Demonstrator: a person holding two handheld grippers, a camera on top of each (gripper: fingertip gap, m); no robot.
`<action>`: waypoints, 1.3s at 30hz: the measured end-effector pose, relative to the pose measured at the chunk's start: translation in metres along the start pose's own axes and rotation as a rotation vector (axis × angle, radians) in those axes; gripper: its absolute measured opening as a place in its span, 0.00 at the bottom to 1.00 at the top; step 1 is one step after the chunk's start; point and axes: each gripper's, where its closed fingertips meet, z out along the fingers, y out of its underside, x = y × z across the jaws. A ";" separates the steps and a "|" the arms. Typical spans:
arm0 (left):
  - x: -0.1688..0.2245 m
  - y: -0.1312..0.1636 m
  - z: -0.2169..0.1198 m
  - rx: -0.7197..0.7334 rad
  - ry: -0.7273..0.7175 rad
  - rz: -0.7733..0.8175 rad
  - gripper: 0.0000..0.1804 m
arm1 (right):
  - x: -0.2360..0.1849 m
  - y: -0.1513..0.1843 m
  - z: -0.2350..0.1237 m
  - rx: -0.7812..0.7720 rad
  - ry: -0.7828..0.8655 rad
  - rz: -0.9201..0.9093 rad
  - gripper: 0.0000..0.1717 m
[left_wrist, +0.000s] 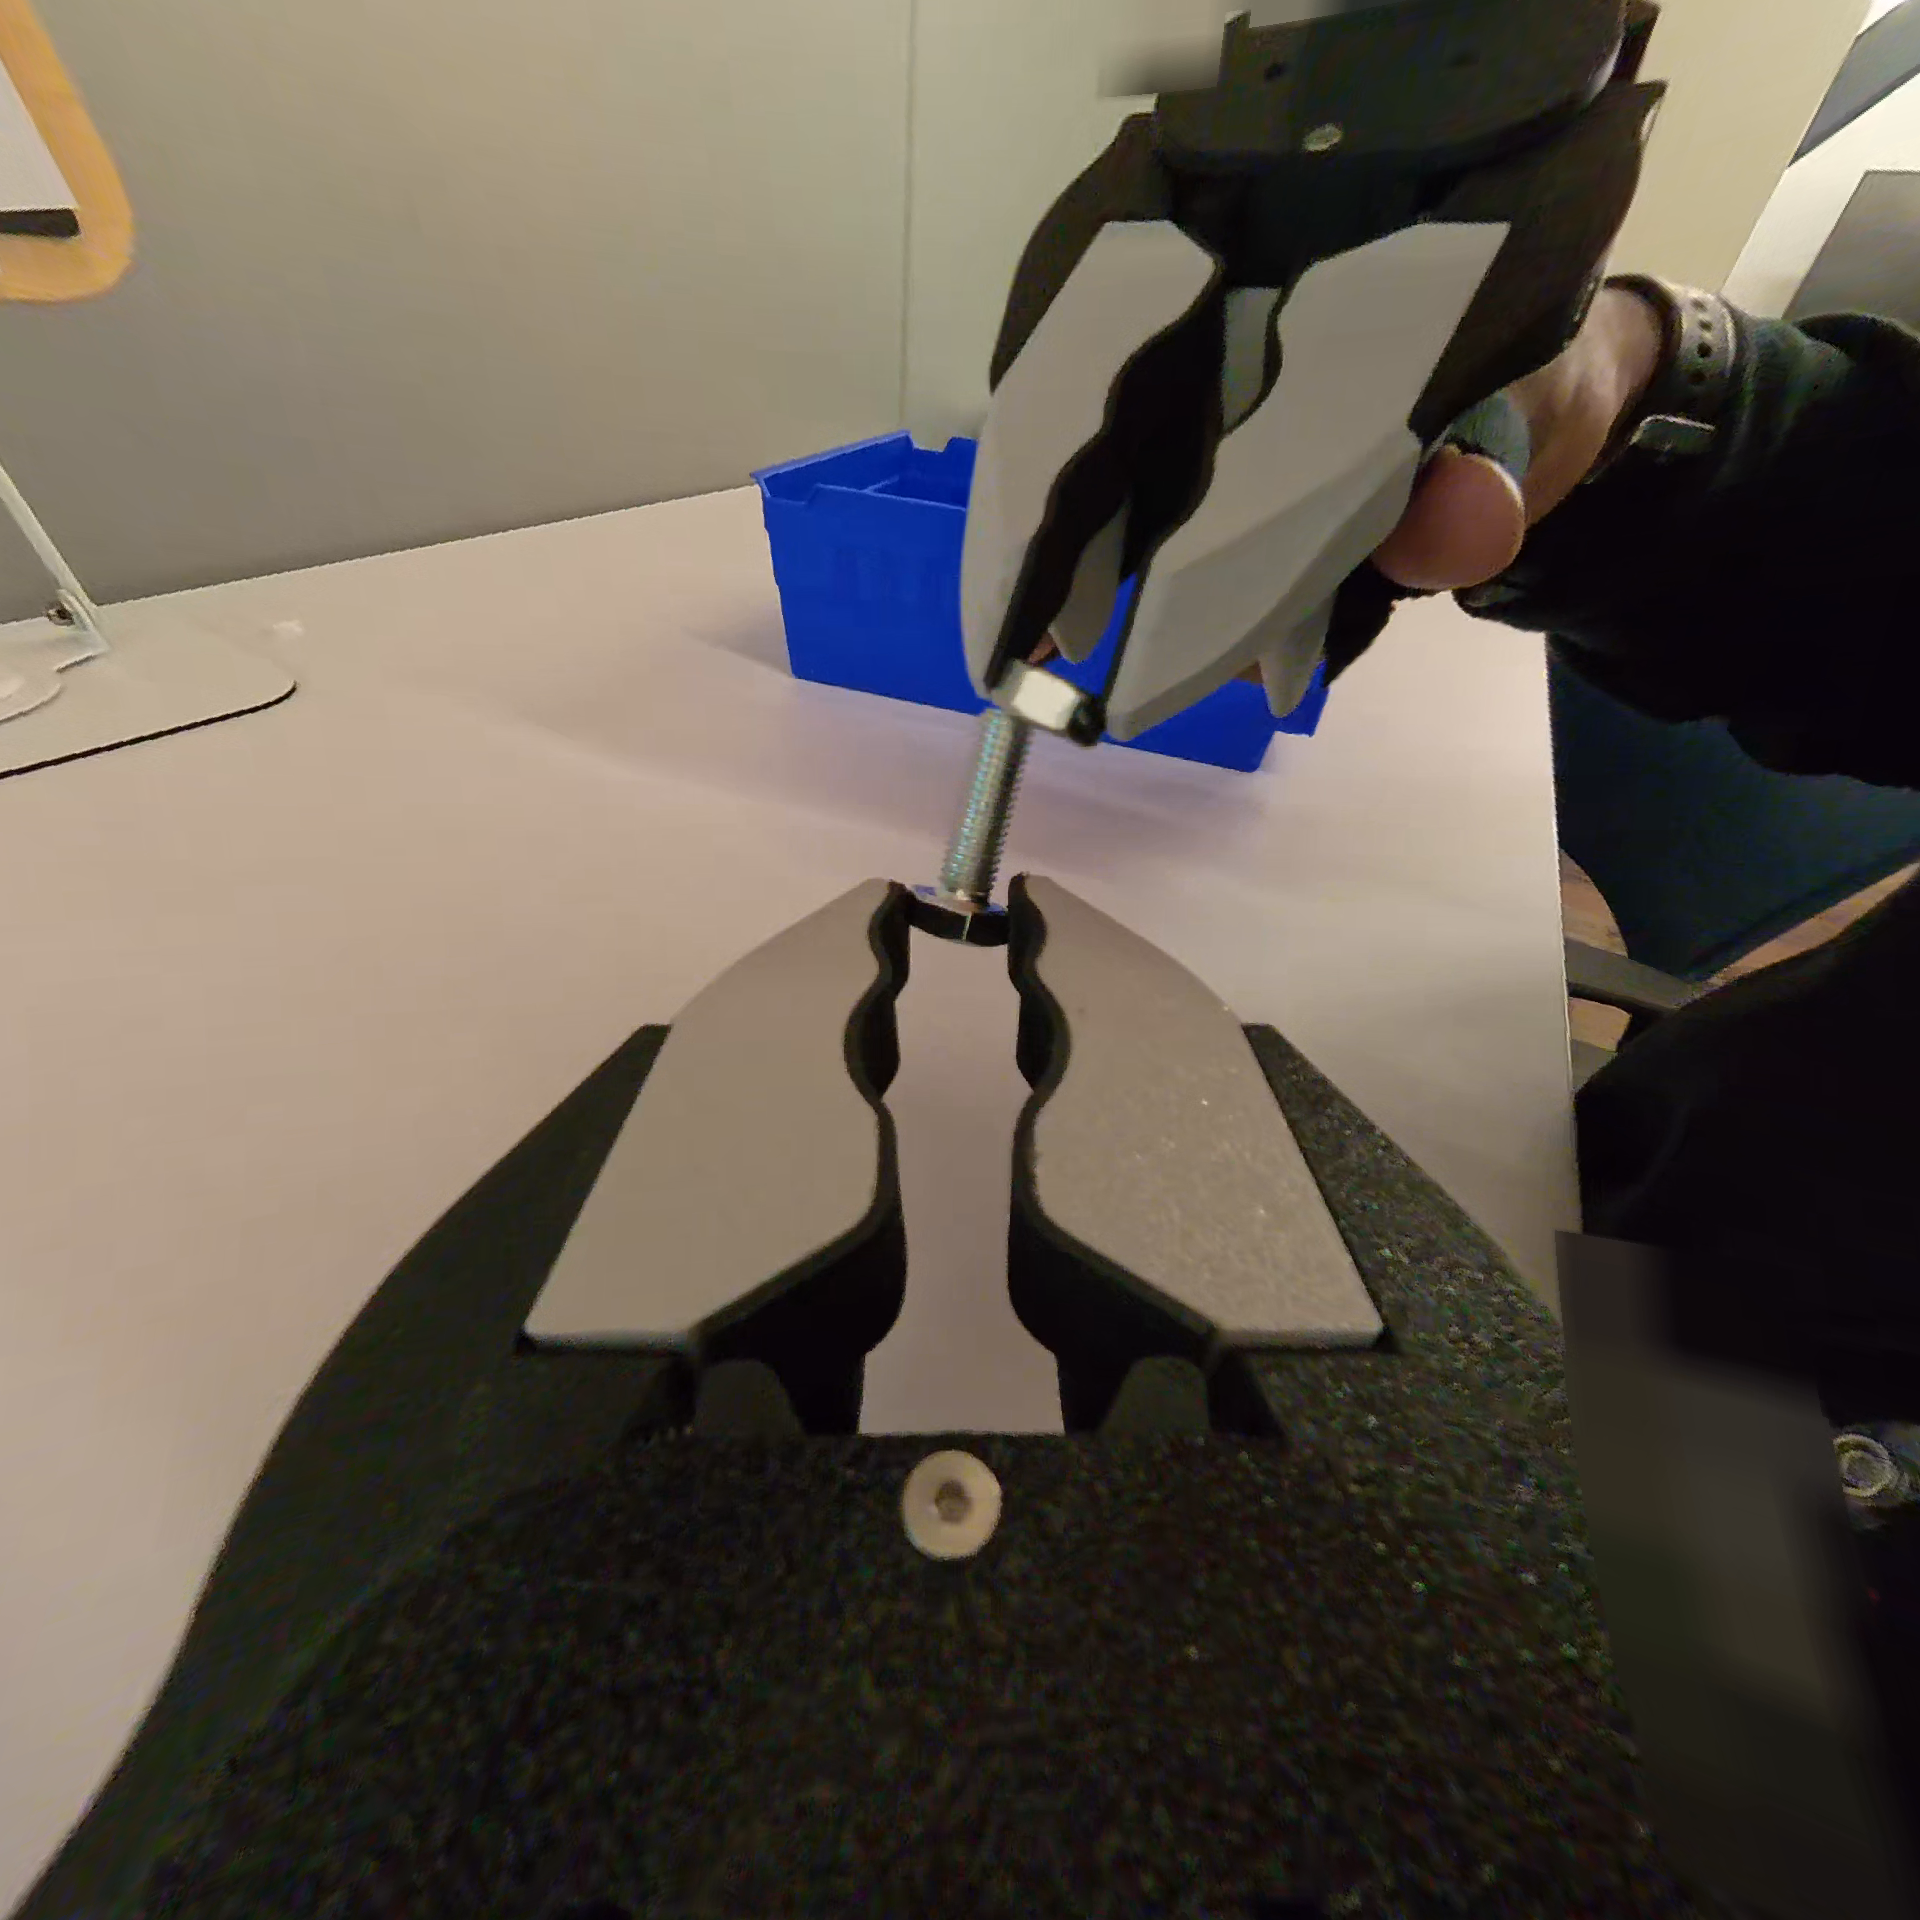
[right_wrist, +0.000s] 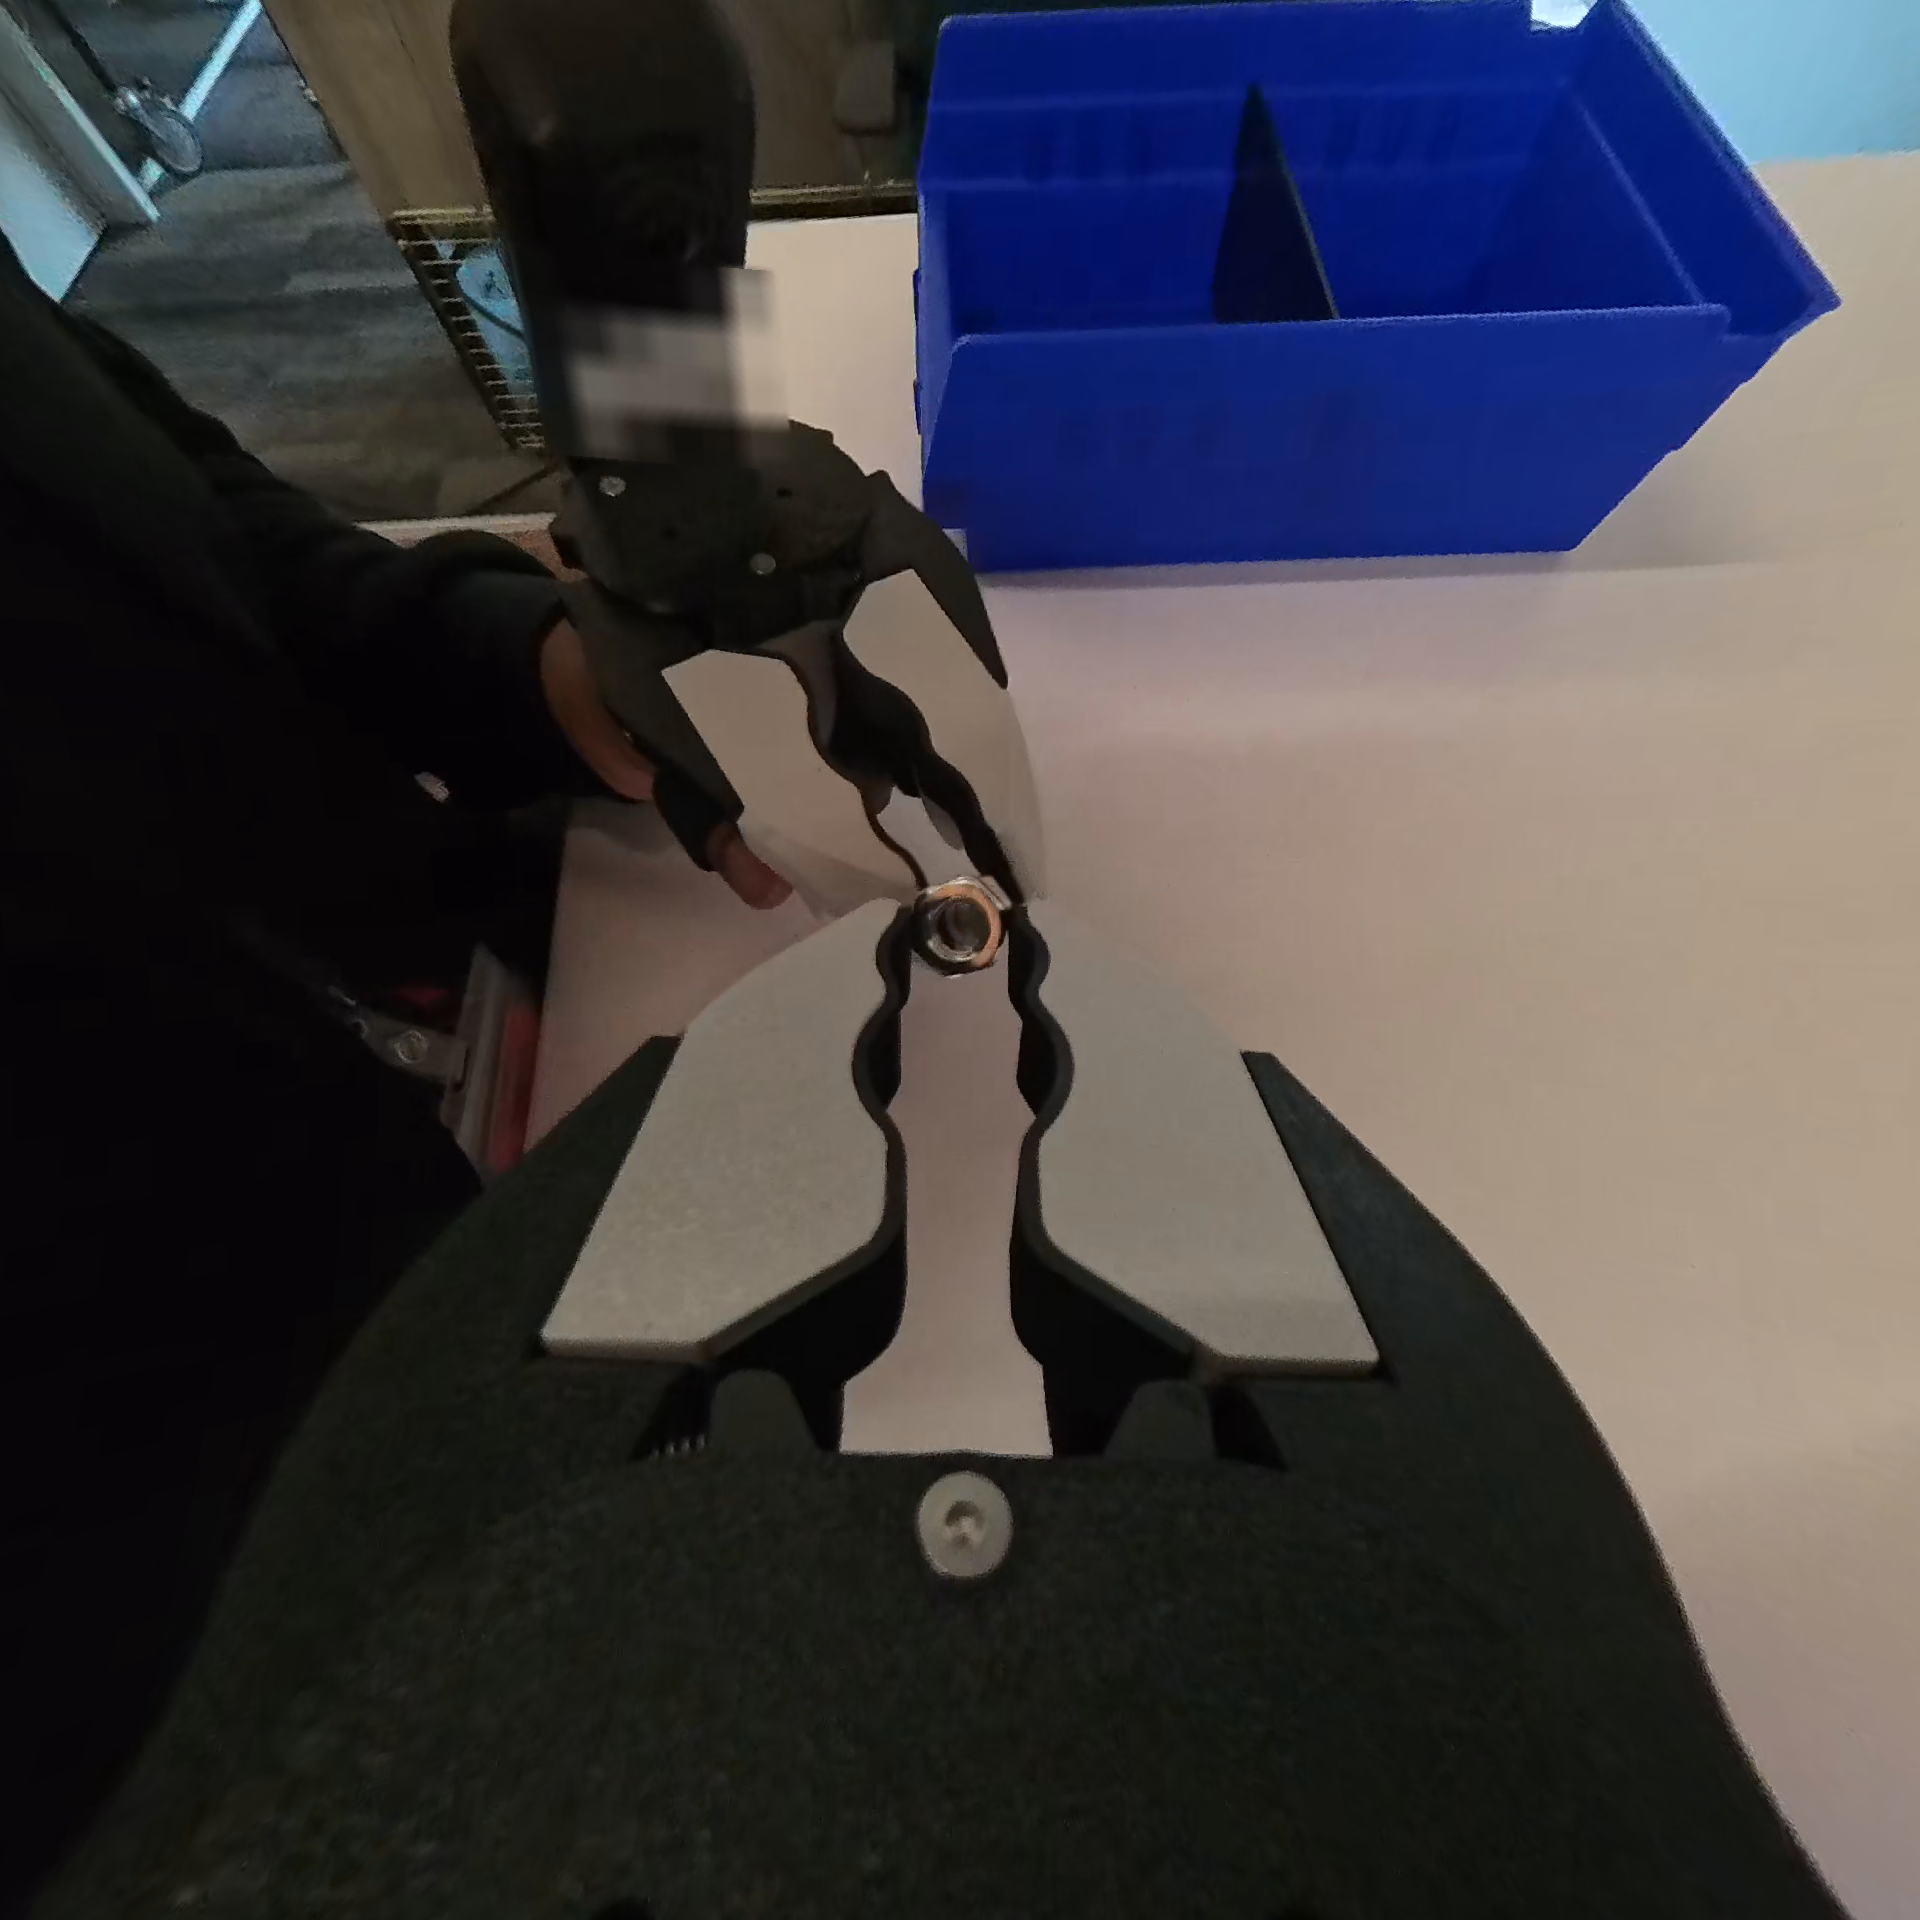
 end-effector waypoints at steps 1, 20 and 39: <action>0.000 0.000 0.000 0.000 0.001 0.003 0.10 | 0.000 0.000 0.000 -0.004 -0.001 -0.002 0.10; -0.017 -0.009 -0.014 0.064 -0.300 0.241 0.10 | 0.006 -0.013 0.011 0.038 0.118 0.370 0.10; -0.018 -0.015 -0.017 0.123 -0.200 0.034 0.10 | 0.007 -0.025 0.010 0.009 0.217 0.143 0.18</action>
